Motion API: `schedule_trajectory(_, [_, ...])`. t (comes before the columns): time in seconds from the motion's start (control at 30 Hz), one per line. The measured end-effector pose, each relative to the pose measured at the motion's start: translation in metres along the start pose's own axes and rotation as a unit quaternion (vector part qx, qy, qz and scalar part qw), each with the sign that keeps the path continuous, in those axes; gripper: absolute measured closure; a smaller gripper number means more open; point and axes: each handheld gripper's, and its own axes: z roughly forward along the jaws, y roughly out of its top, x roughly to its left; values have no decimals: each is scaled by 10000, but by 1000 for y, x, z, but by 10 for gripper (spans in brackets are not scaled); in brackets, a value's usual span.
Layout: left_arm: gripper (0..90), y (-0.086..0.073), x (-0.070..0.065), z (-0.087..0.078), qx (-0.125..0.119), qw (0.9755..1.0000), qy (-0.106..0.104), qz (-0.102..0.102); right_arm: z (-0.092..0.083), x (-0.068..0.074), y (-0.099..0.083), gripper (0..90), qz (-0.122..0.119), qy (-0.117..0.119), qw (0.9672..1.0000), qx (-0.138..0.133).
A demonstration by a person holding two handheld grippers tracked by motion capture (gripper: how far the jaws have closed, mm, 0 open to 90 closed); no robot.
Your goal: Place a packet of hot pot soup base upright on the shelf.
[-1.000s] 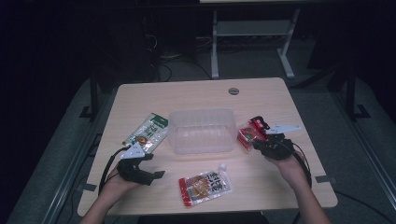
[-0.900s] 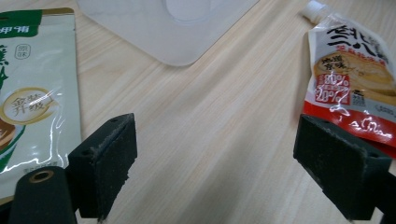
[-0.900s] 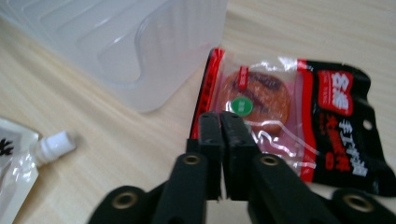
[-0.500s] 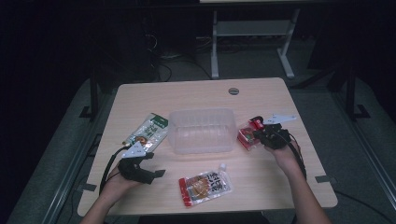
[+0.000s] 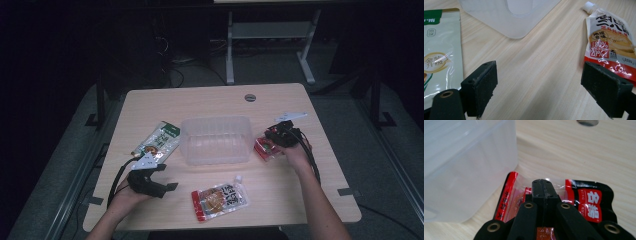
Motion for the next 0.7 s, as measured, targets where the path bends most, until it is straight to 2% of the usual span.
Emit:
schedule_trajectory(0.03, [133,0,0,0,11,10000,0,-8,1,0,1,895,91,33,9999,30])
schedule_trajectory(0.23, [133,-1,-4,-1,39,10000,27,47,11,-5,5,895,57,23,10000,23])
schedule_trajectory(0.33, [133,-3,-4,-1,19,10000,11,-8,18,-8,4,895,134,77,9999,44])
schedule_trajectory(0.5, [133,-5,-3,-4,-1,10000,51,-38,28,-11,2,896,94,90,9998,162])
schedule_trajectory(0.7, [133,-6,-4,-6,-29,10000,18,-36,24,-9,-1,896,97,130,9992,353])
